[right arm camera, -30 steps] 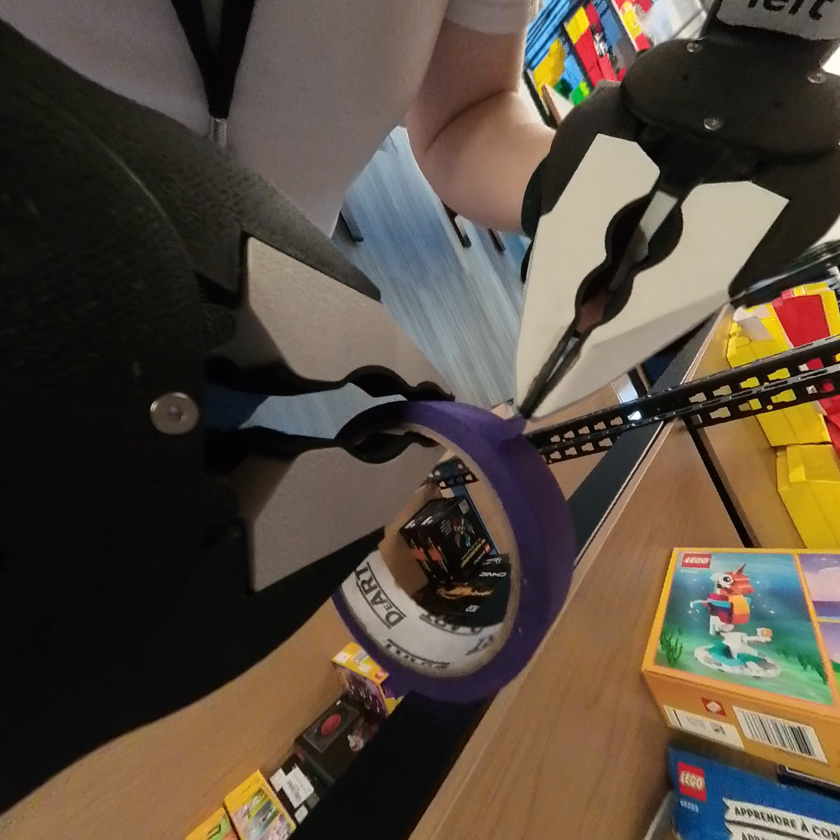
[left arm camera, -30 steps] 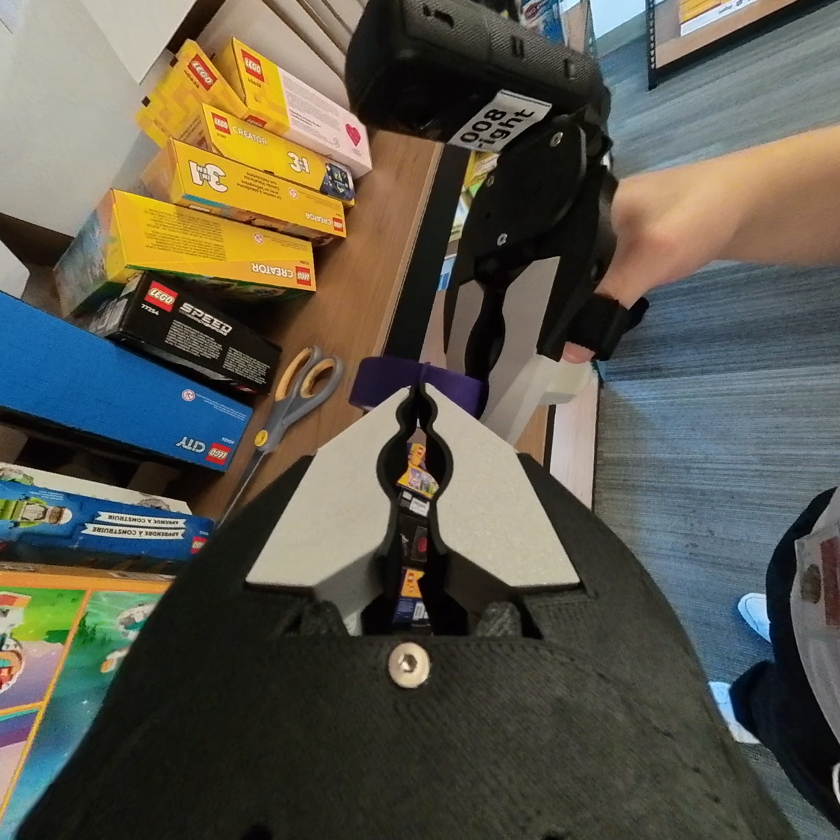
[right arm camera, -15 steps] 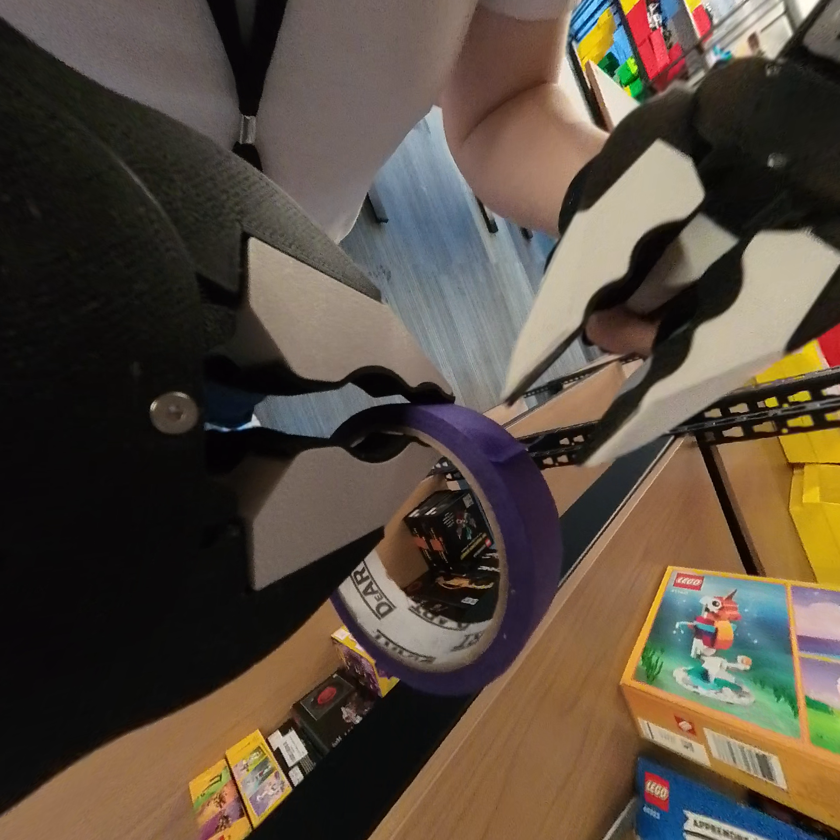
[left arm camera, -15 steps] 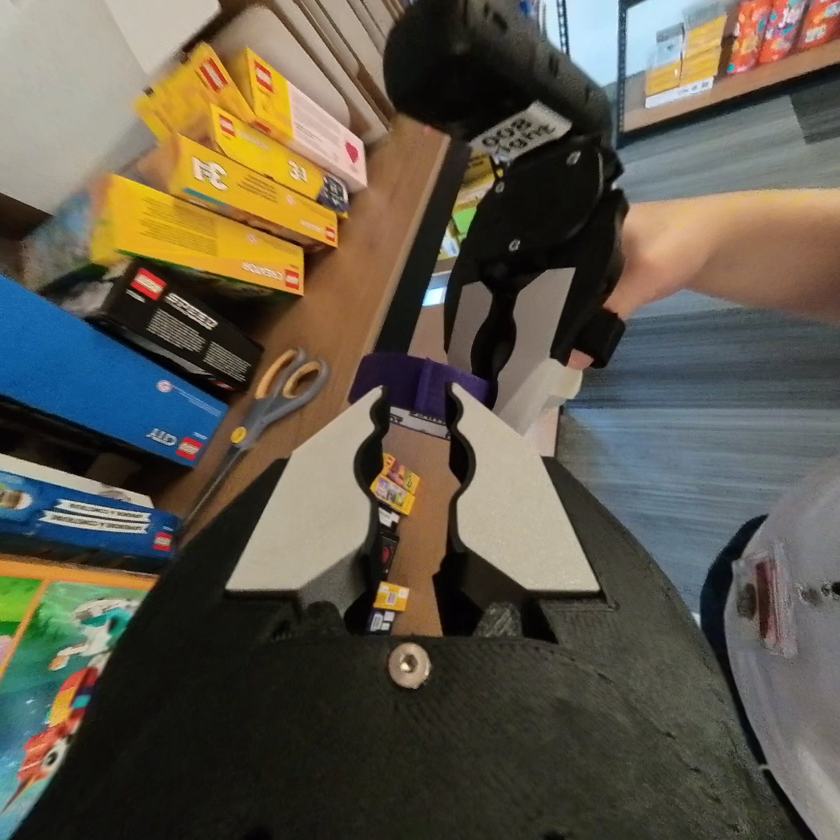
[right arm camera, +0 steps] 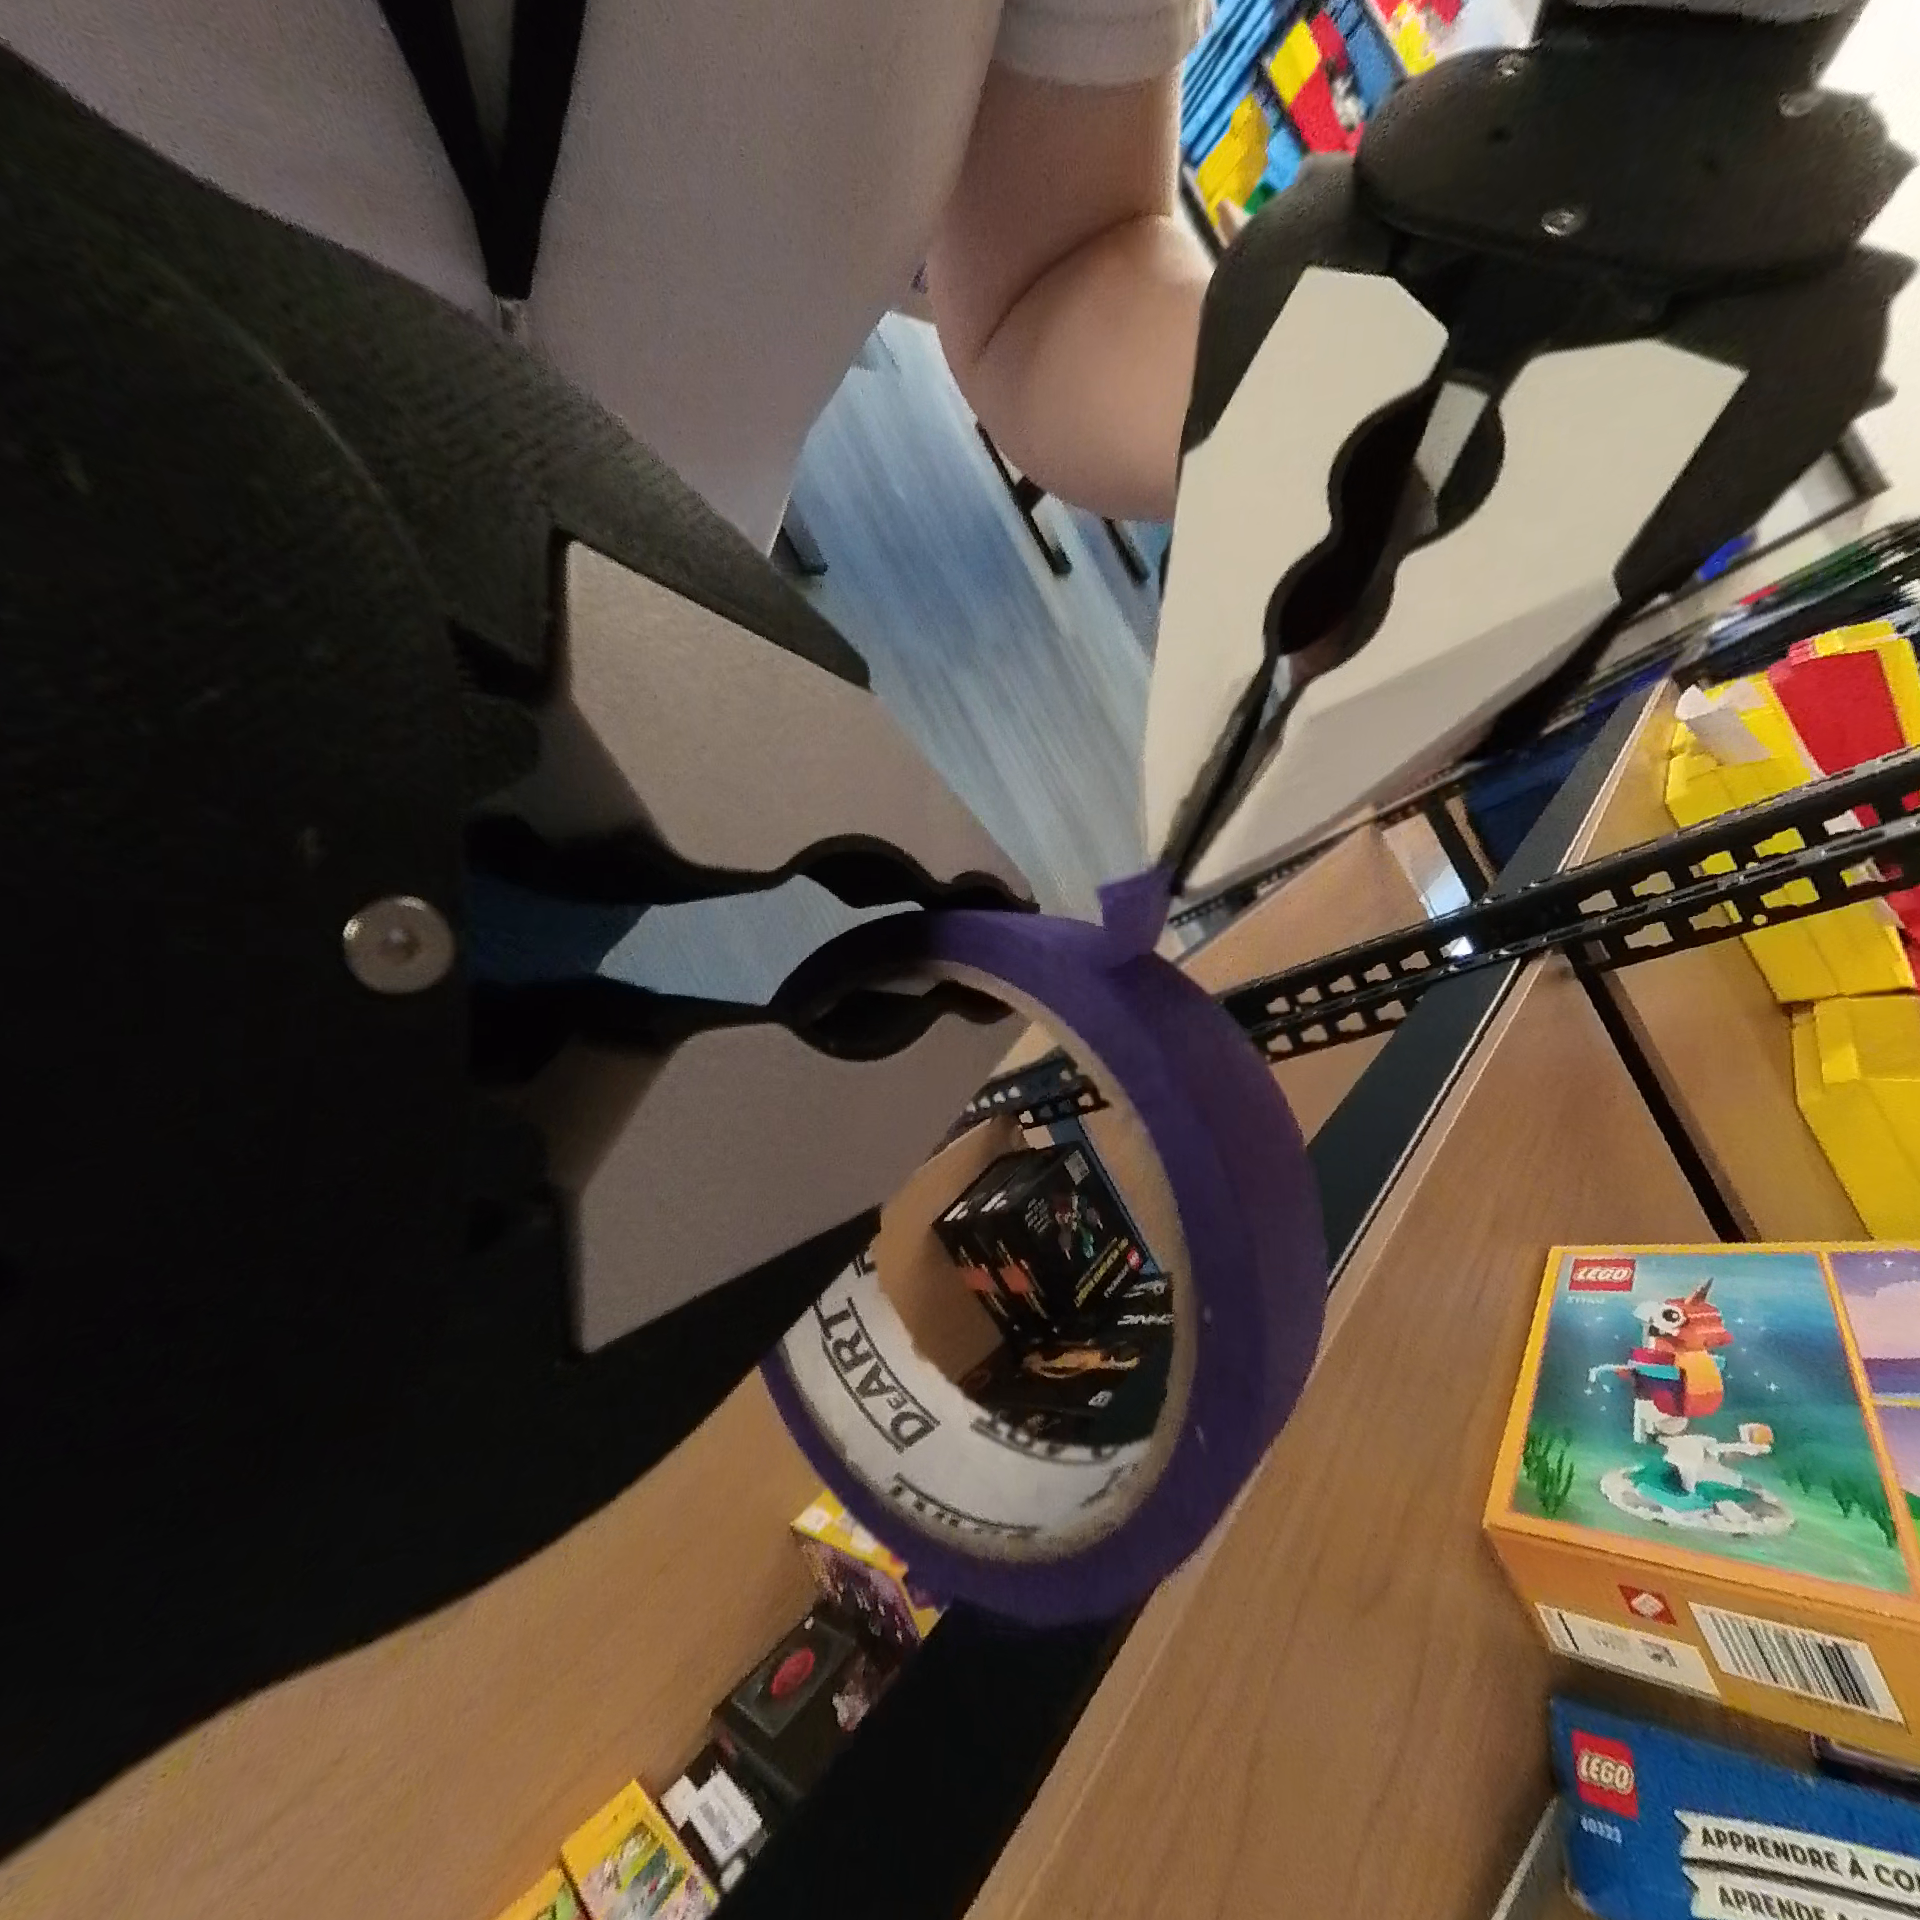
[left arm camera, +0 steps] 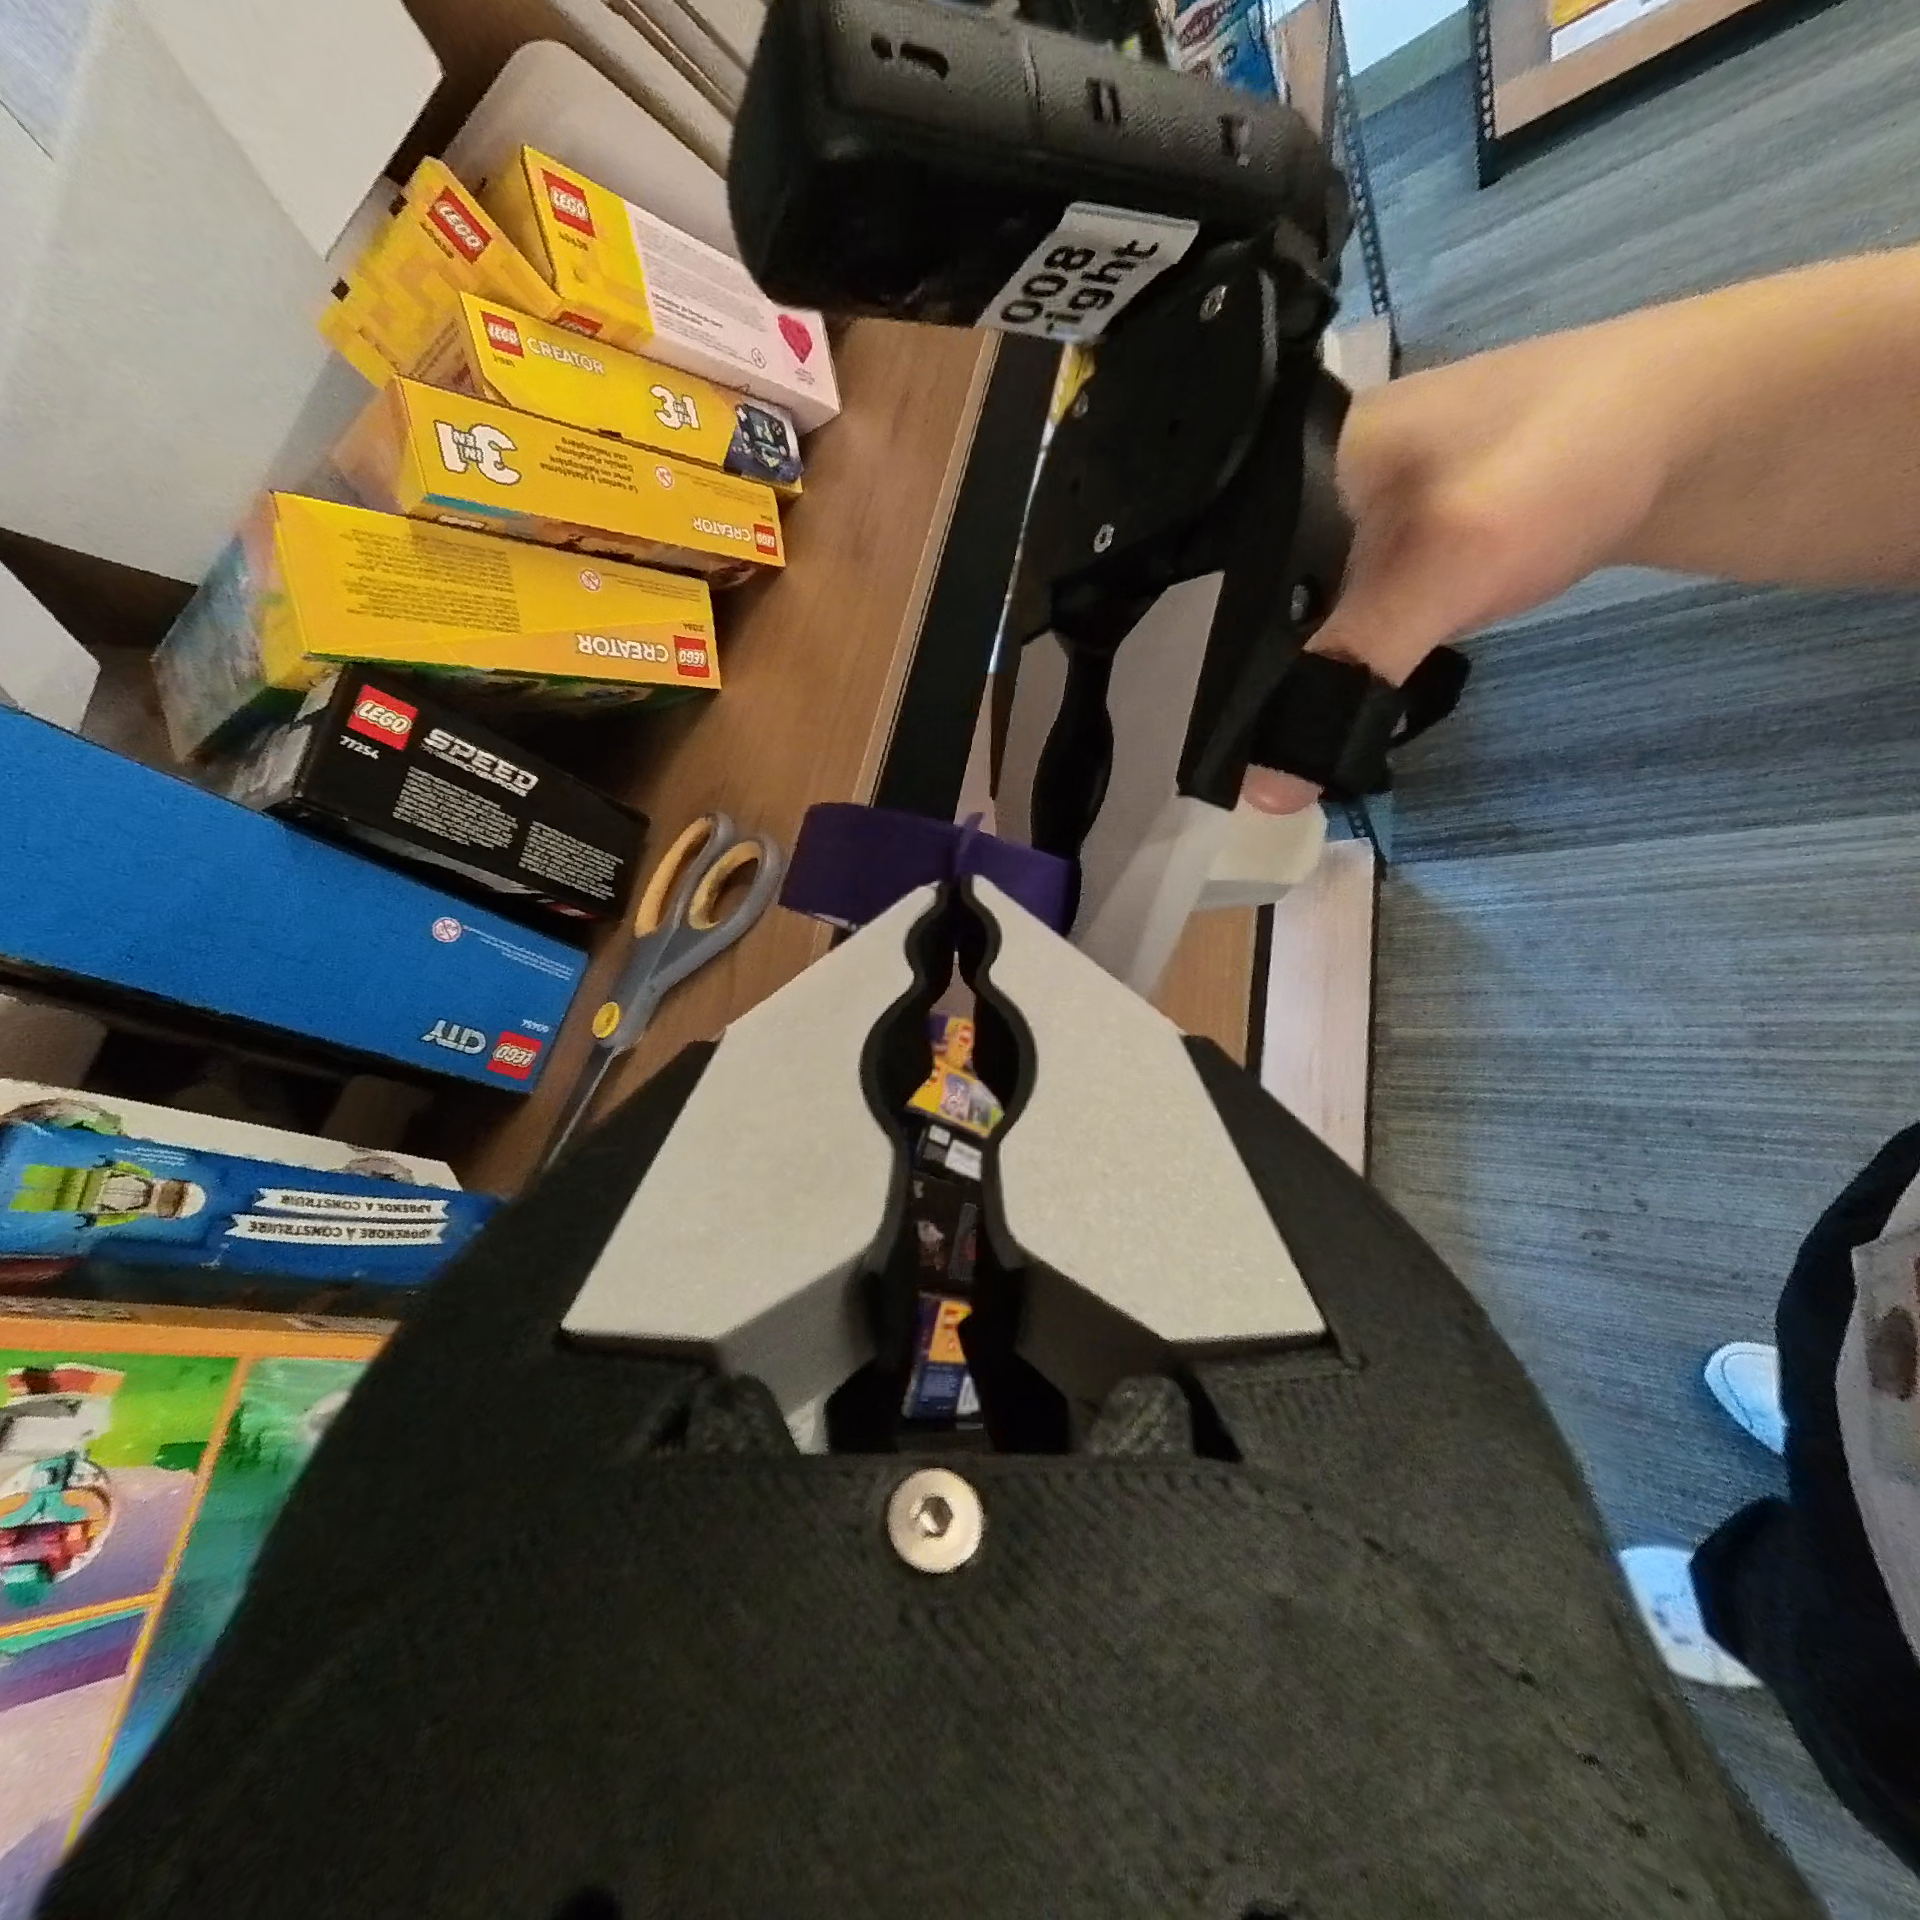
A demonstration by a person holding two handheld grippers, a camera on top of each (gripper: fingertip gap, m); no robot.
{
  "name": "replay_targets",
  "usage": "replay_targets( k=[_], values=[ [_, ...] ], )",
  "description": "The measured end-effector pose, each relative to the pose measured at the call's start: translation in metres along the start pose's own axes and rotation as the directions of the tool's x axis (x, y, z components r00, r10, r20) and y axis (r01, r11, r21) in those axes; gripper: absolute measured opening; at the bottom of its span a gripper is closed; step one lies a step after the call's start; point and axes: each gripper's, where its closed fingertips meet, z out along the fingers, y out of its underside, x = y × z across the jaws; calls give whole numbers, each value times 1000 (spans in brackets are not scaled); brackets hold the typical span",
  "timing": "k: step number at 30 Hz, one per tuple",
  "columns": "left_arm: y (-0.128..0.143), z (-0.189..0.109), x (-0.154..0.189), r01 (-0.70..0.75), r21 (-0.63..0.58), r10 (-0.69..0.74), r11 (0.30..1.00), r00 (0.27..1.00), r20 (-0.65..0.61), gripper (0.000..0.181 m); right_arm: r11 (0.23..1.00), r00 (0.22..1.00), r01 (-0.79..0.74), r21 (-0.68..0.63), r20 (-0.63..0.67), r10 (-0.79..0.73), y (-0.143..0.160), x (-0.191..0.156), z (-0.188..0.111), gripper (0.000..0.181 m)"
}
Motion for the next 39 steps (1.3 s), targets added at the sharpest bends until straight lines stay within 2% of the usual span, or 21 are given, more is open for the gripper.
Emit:
replay_targets(
  k=[6, 9, 11, 13, 15, 19, 23, 29, 34, 37, 39],
  values=[
    [-1, -7, 1, 38, 19, -38, 999, 999, -5, 0, 984, 981, -175, 33, 95, 171, -5, 3, 4, 9],
    [1, -7, -4, 67, 13, -67, 998, 998, 1, 0, 963, 942, -263, 53, 230, 244, -10, -3, 7, 8],
    [0, -10, -14, 118, 25, -118, 993, 993, 7, 0, 971, 936, -195, 136, 323, 143, -17, -14, 6, 16],
    [-1, -15, -26, 189, 34, -189, 981, 982, 9, 0, 967, 941, -110, 230, 339, 26, -22, -22, 6, 26],
    [1, -21, -35, 256, 29, -256, 966, 967, -4, 0, 951, 935, -50, 305, 348, -63, -26, -31, 6, 26],
    [0, -38, -51, 369, 53, -369, 928, 929, -12, 0, 964, 937, 31, 266, 326, -121, -8, -27, 27, 23],
    [14, -51, -61, 356, 3, -355, 935, 934, 38, 0, 935, 862, -43, 353, 486, -144, -21, -49, 26, 11],
    [31, -69, -72, 311, -70, -302, 948, 947, 111, 0, 970, 881, -103, 221, 473, -14, -23, -39, 59, 12],
    [35, -88, -93, 302, -80, -290, 950, 948, 129, 0, 961, 851, -233, 147, 510, 128, -43, -38, 74, 12],
    [32, -97, -115, 271, -101, -259, 957, 958, 121, 0, 955, 862, -245, 166, 487, 137, -67, -36, 80, 12],
    [28, -102, -135, 237, -112, -223, 965, 967, 123, 0, 952, 863, -197, 232, 502, 56, -88, -44, 77, 12]
  ],
)
